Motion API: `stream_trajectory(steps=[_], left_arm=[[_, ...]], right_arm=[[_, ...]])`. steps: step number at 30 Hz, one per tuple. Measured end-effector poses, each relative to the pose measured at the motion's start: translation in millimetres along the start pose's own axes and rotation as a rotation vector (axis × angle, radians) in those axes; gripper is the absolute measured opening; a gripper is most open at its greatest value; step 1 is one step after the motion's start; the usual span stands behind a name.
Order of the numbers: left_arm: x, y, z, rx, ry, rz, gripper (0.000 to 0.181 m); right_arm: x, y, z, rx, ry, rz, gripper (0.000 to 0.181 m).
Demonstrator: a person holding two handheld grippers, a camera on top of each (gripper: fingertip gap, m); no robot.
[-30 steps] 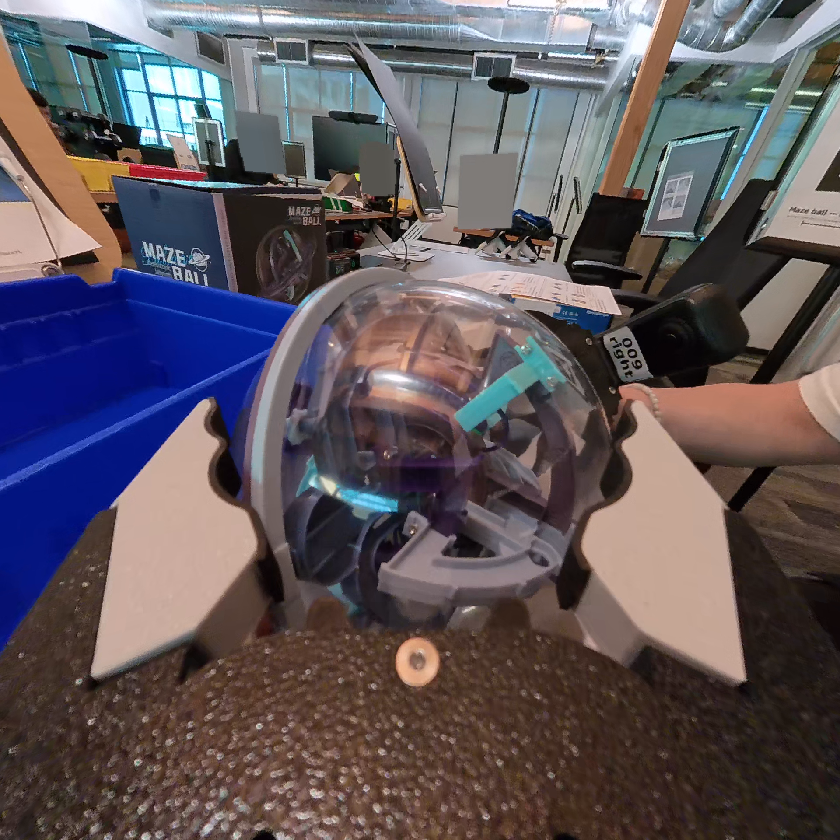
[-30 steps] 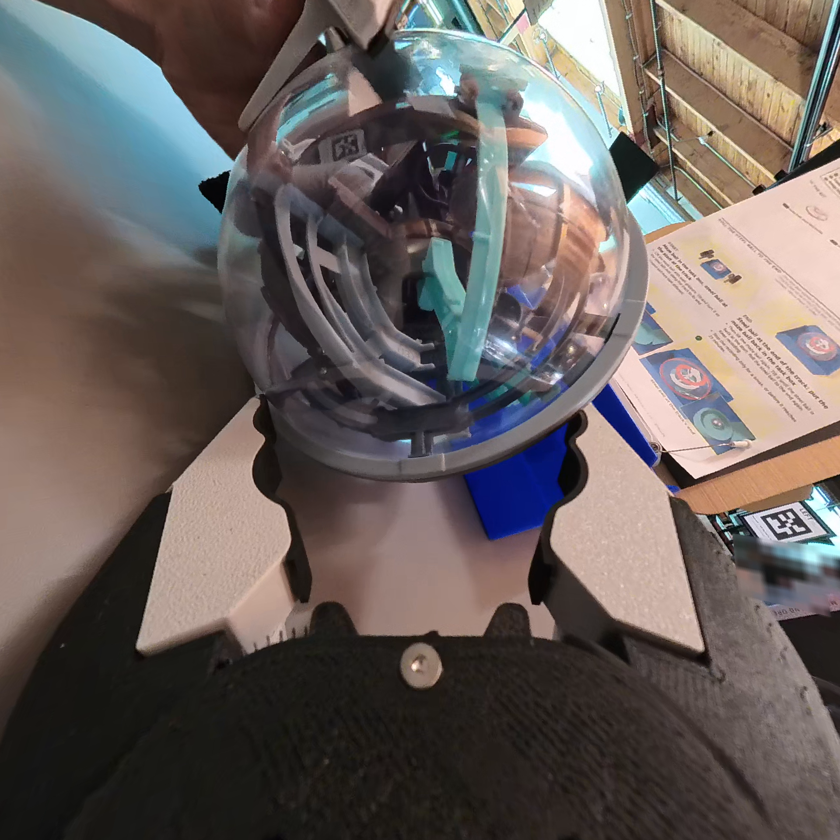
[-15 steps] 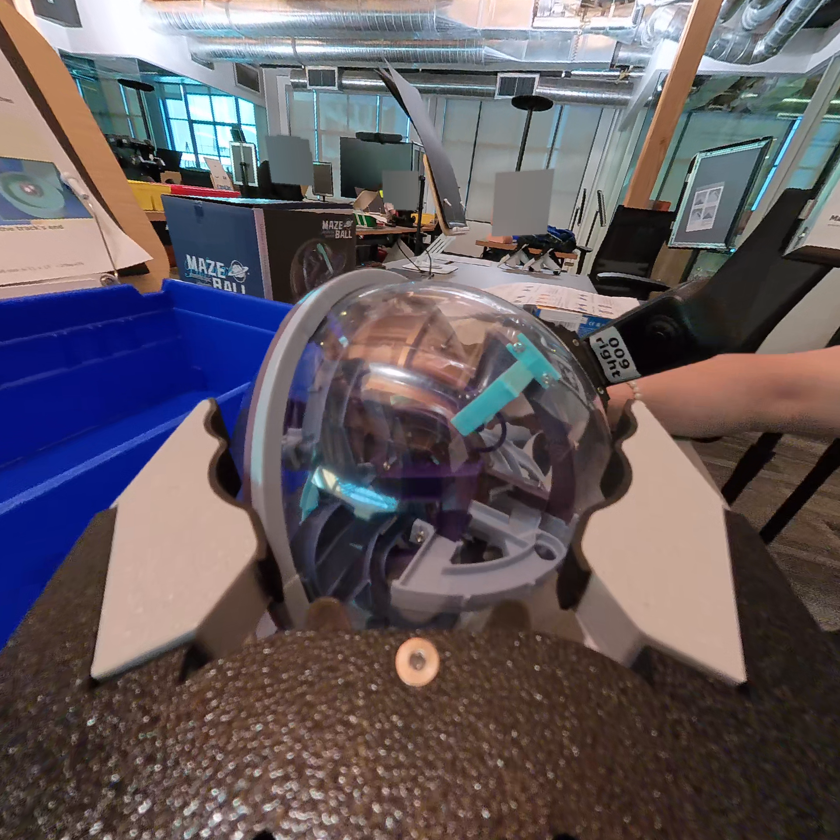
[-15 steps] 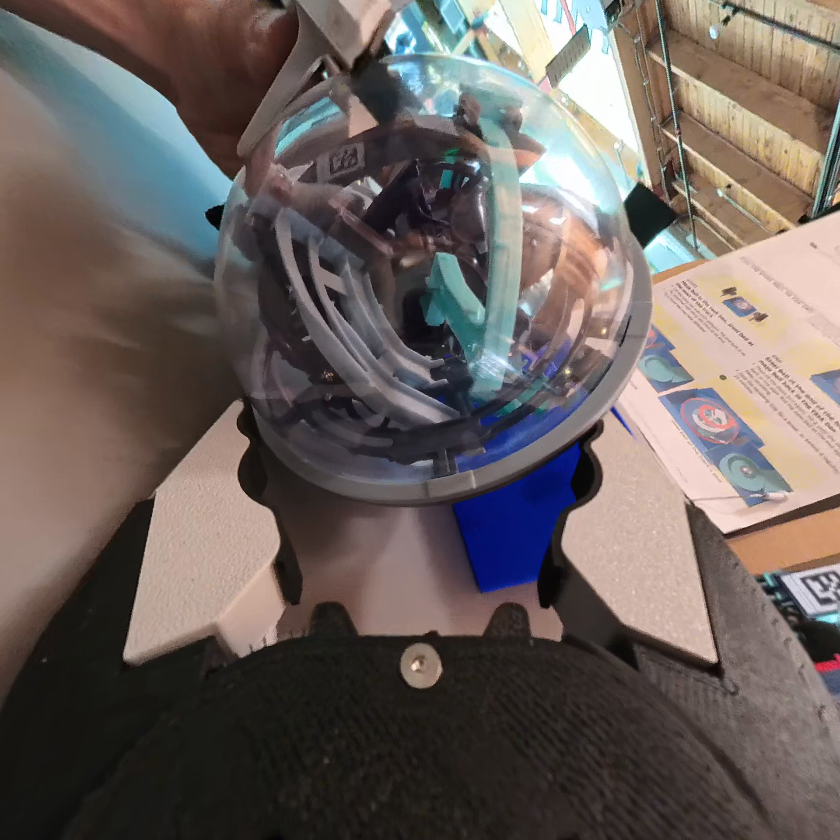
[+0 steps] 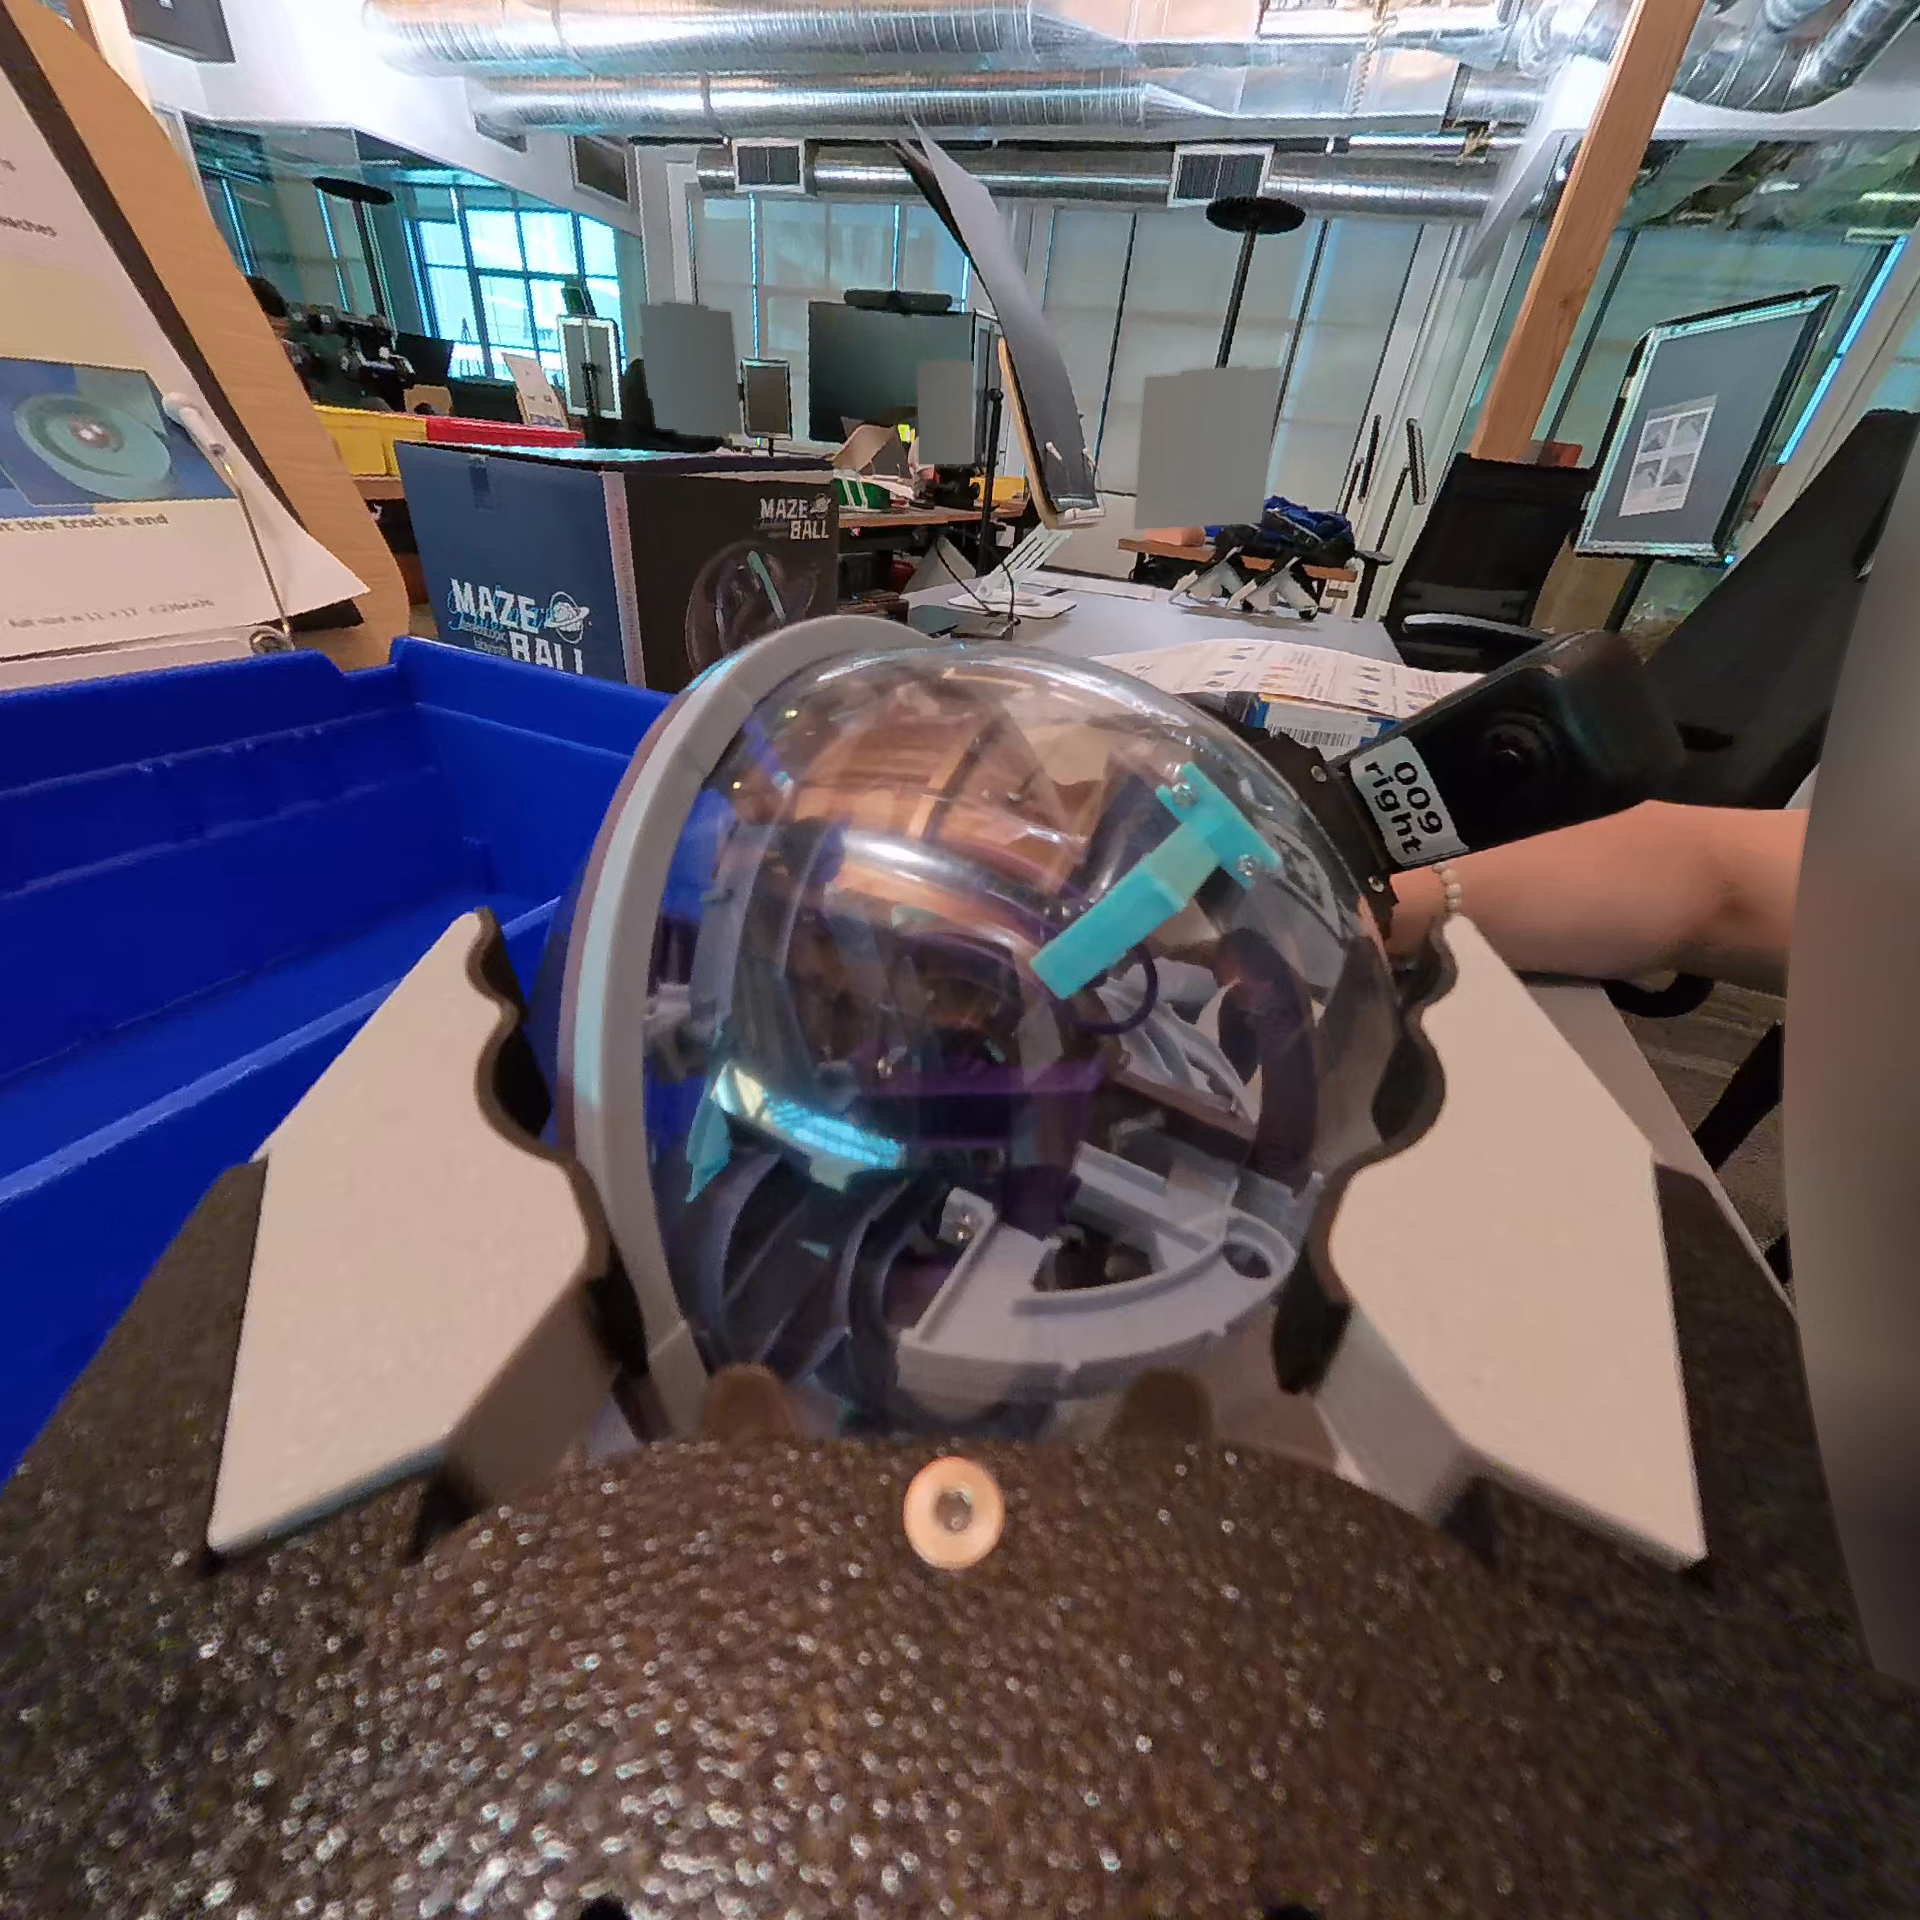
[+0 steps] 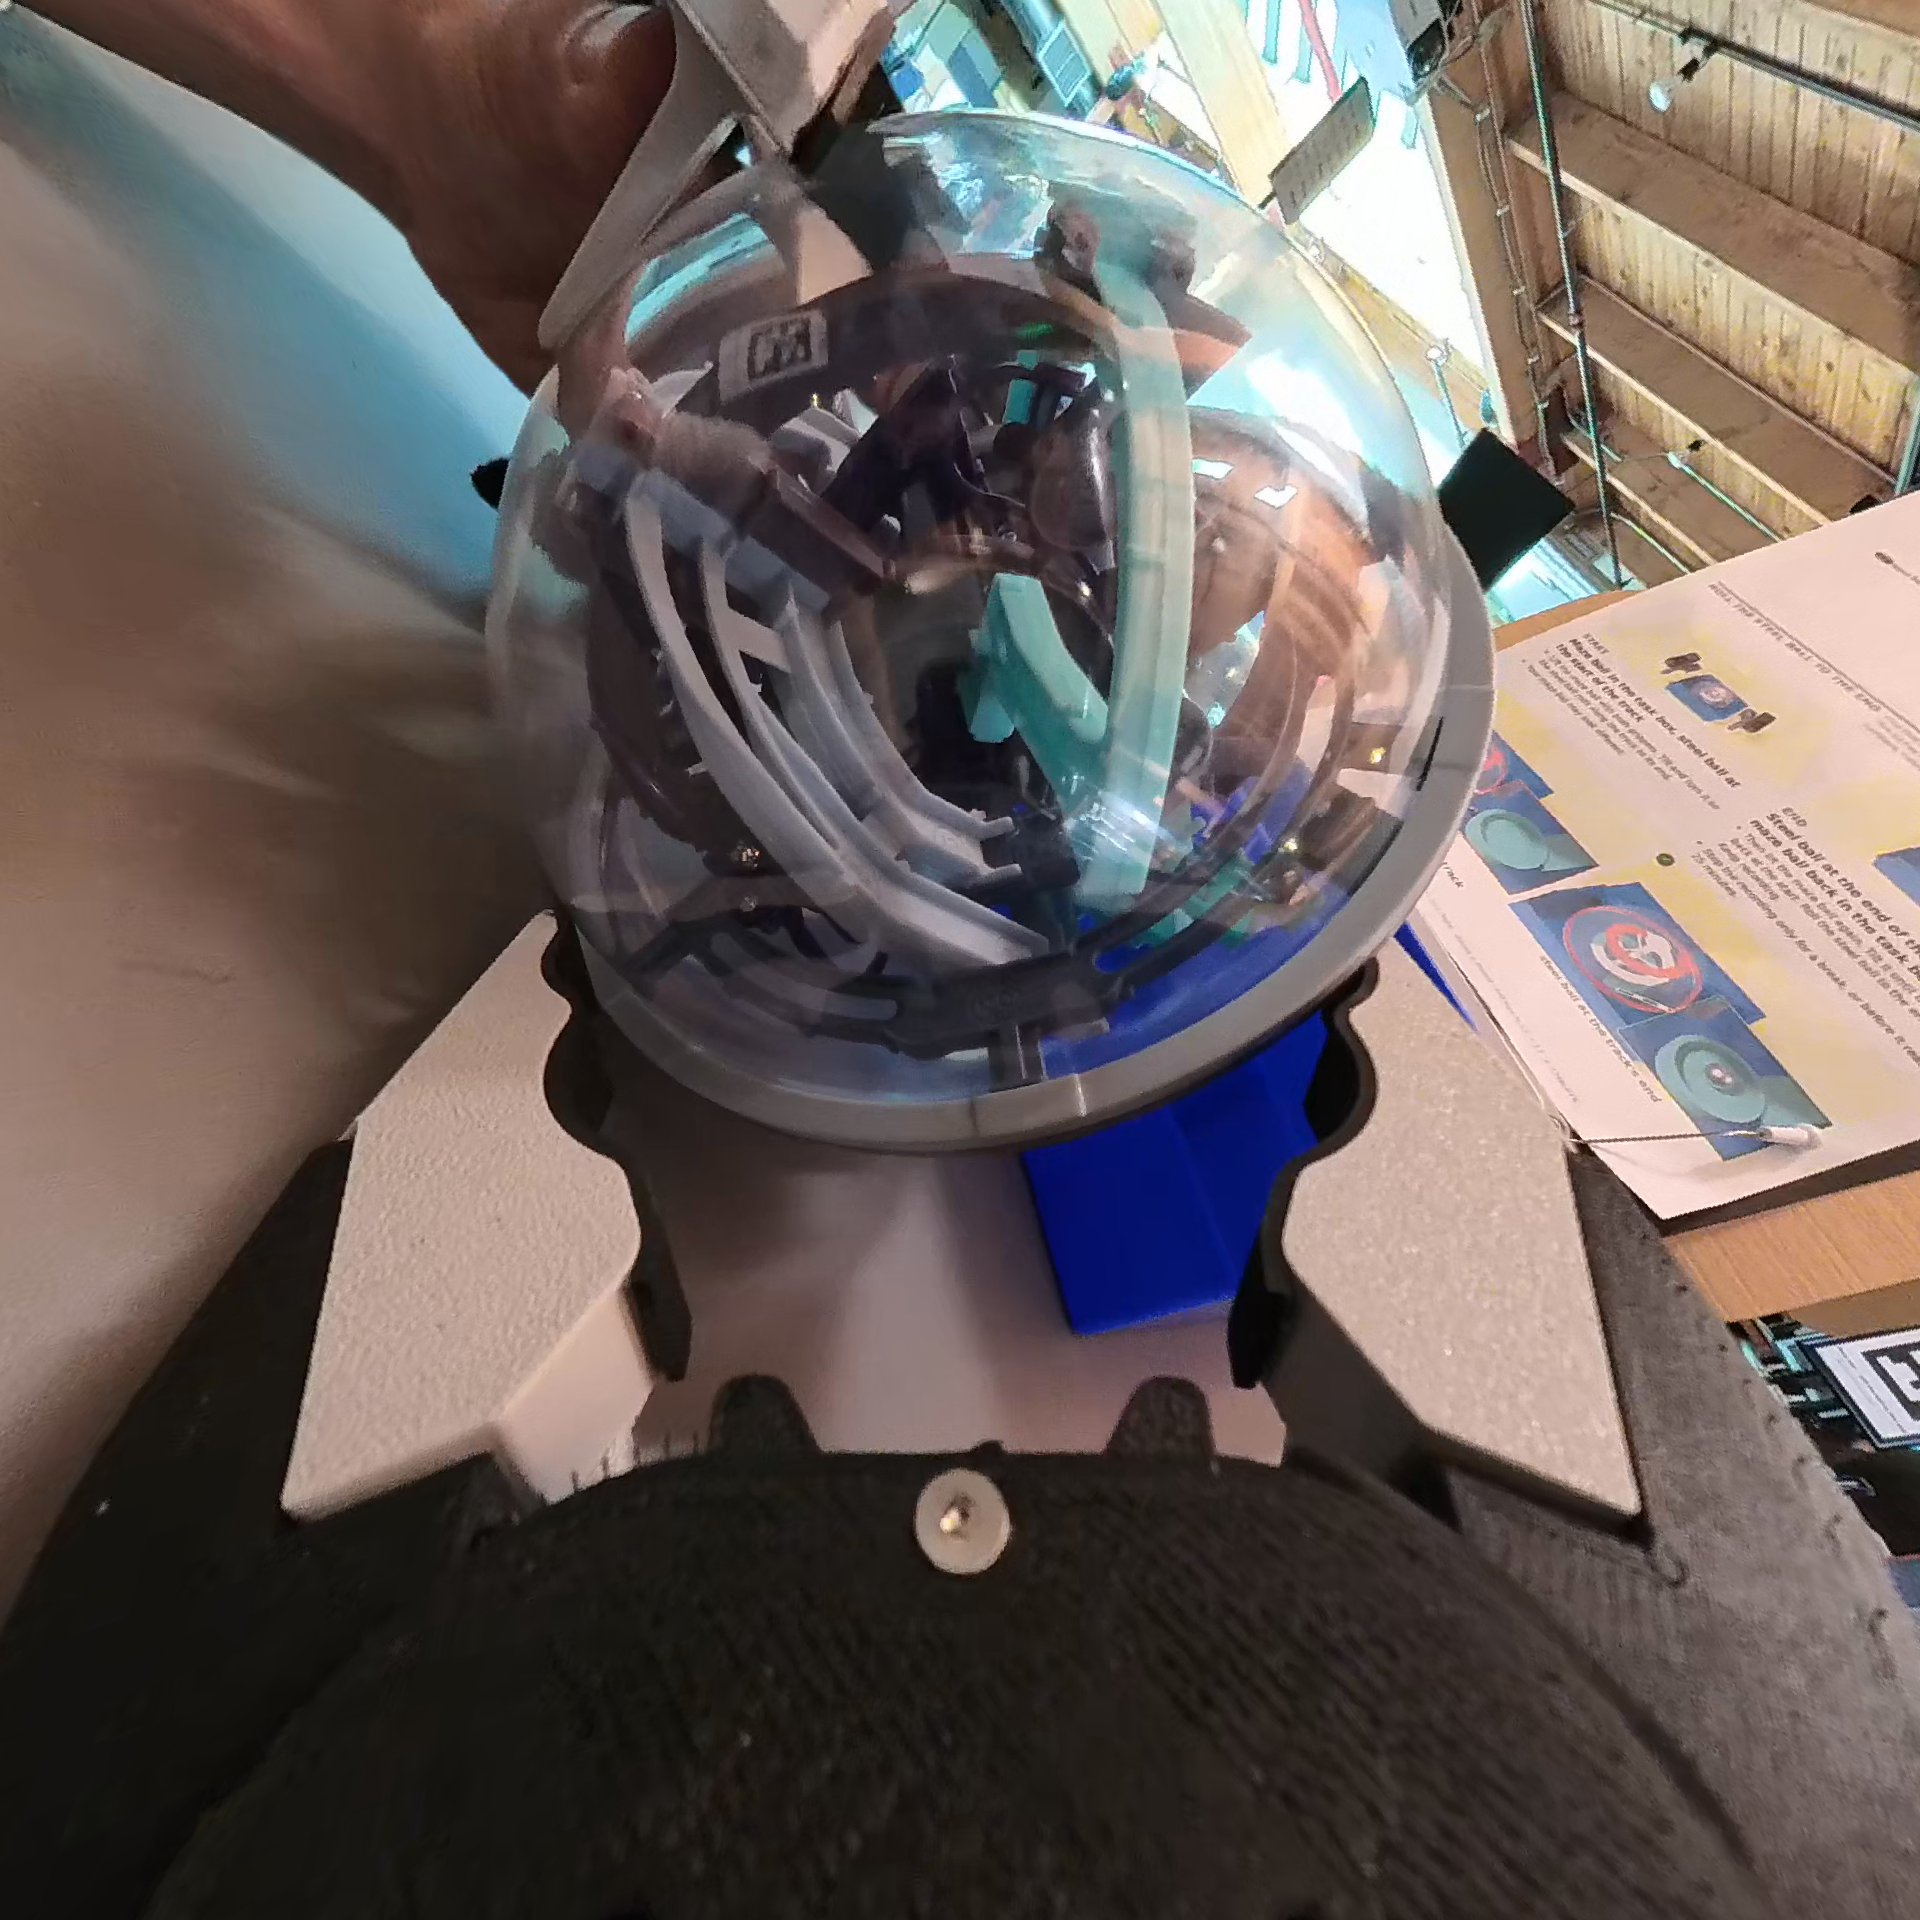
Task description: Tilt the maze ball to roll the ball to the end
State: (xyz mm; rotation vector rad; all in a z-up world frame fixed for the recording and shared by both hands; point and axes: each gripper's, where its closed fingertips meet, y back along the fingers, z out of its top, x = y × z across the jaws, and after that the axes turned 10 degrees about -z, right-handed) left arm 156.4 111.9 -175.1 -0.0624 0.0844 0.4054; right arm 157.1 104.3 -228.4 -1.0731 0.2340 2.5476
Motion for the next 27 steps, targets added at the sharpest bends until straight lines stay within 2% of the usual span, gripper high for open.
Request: stream_trajectory(steps=[7, 18, 27], left_arm=[[-0.7, 0.5, 0.0, 0.002, 0.011, -0.002, 0.158], [-0.7, -1.7, -1.4, 0.006, 0.120, -0.018, 0.158], [-5.2, -5.4, 0.5, 0.006, -0.051, 0.011, 0.158]], right_arm=[[0.8, 0.8, 0.6, 0.011, -0.010, 0.006, 0.137], [2.6, 6.7, 2.4, 0.055, -0.098, 0.073, 0.137], [3.0, 6.3, -10.0, 0.103, -0.121, 0.095, 0.135]])
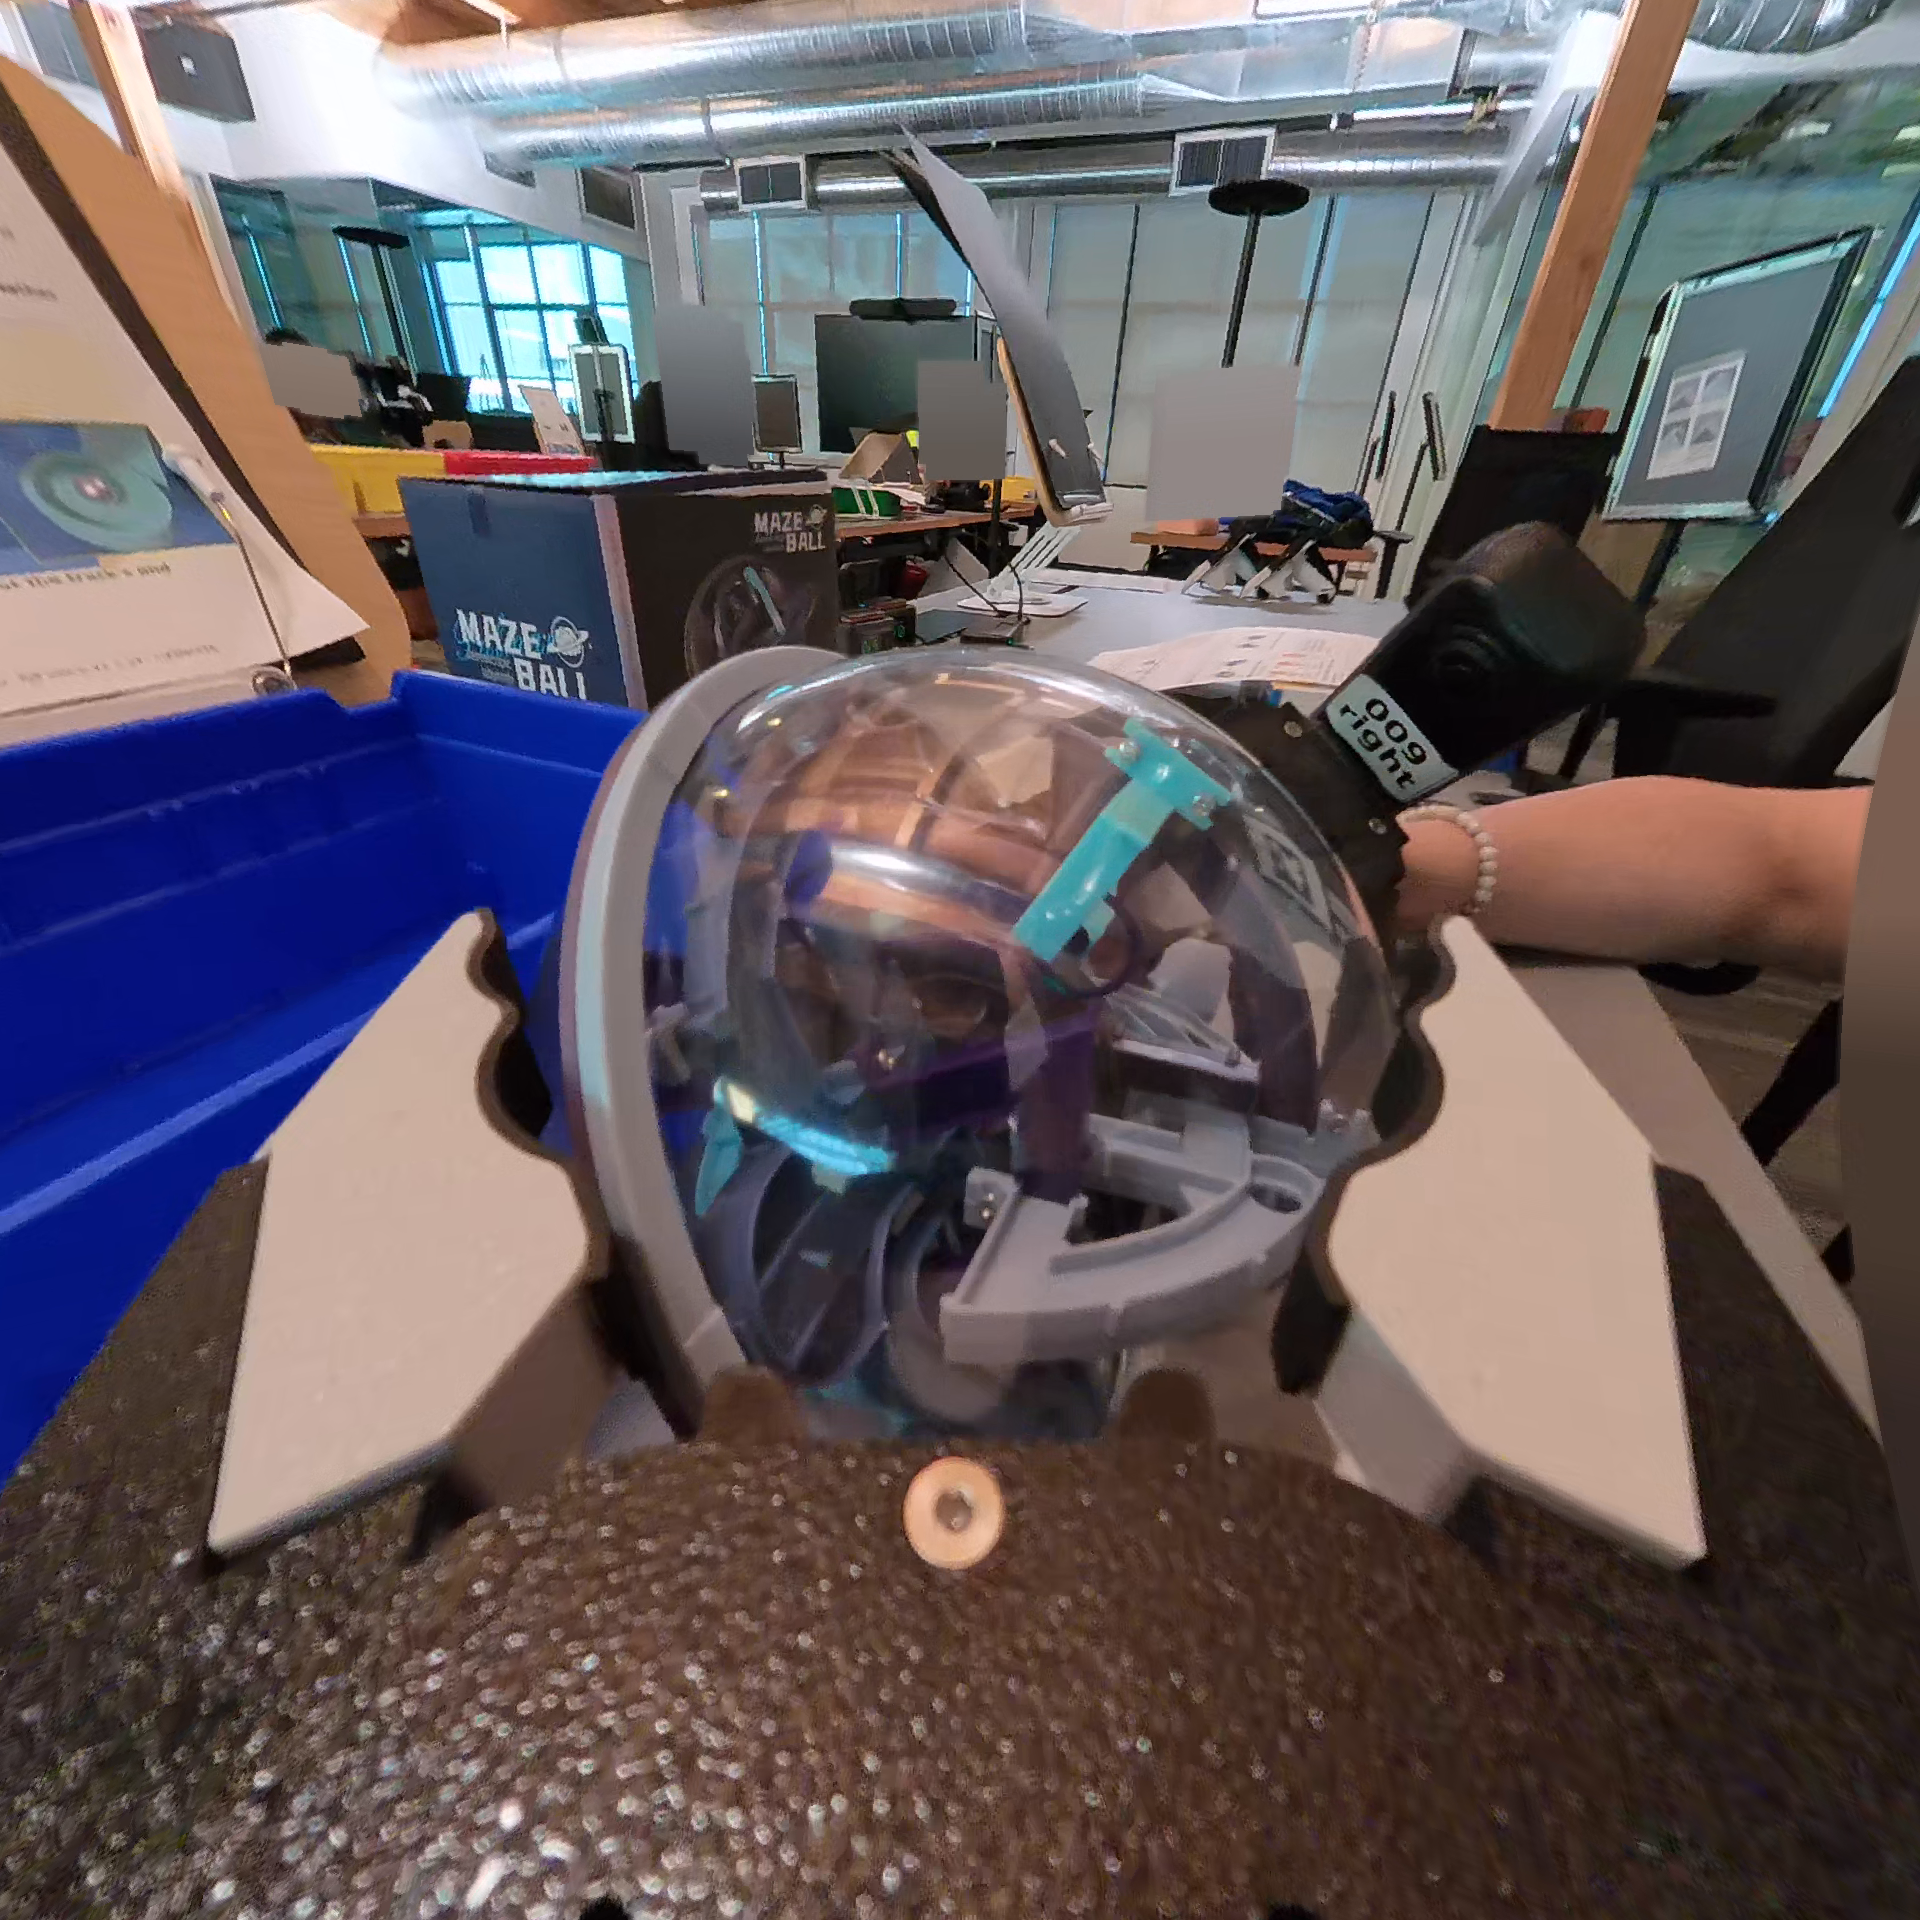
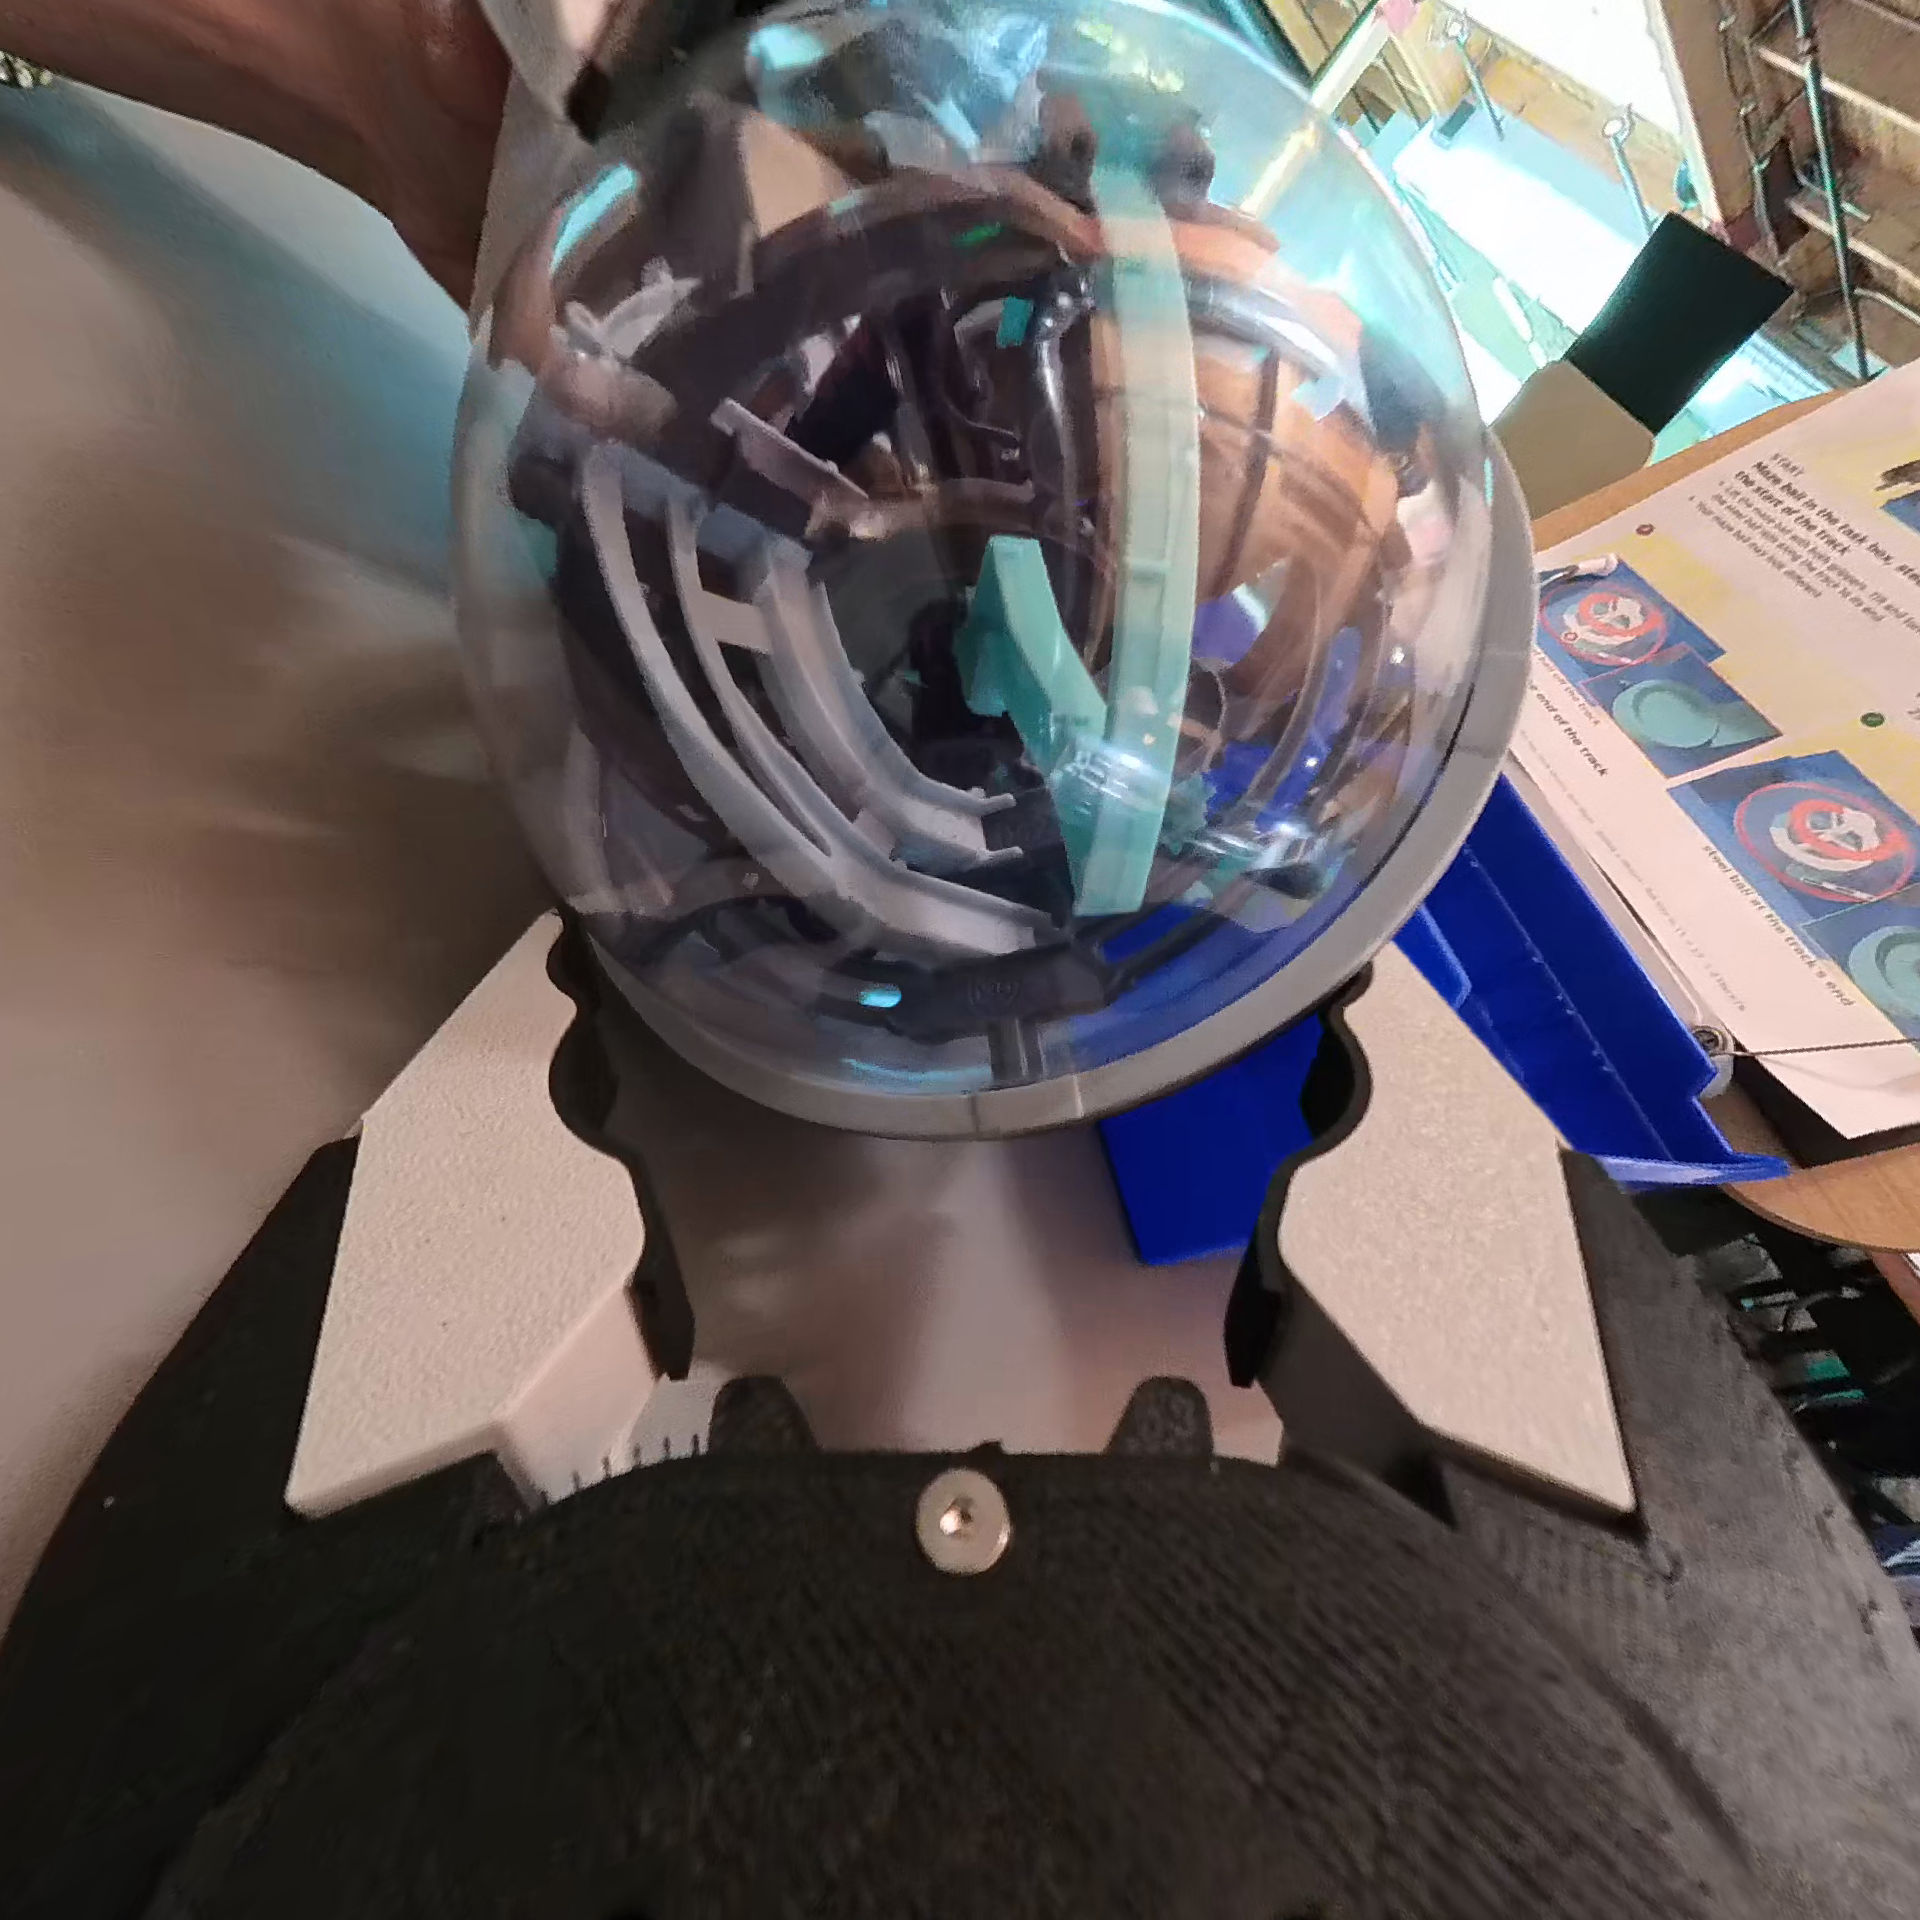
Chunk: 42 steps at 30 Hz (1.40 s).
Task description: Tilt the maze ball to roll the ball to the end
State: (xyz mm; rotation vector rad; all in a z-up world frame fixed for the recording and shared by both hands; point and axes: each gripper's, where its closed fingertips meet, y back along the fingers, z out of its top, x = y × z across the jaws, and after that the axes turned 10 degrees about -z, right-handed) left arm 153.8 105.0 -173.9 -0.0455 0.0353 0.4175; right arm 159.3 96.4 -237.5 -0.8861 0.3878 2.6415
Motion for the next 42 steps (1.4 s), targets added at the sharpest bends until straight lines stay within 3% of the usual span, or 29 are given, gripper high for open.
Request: stream_trajectory(steps=[5, 14, 42], left_arm=[[-3.3, -2.4, 1.5, 0.027, -0.131, 0.032, 0.158], [-5.3, -2.3, 0.8, 0.048, -0.143, 0.025, 0.158], [-20.5, -5.2, -2.8, -0.031, 0.145, -0.141, 0.158]], right_arm=[[-0.2, 0.8, -4.6, 0.031, -0.018, 0.017, 0.130], [-0.6, -0.6, -3.9, 0.020, 0.026, -0.011, 0.133], [7.9, 13.3, 28.7, -0.217, 0.032, 0.021, 0.158]])
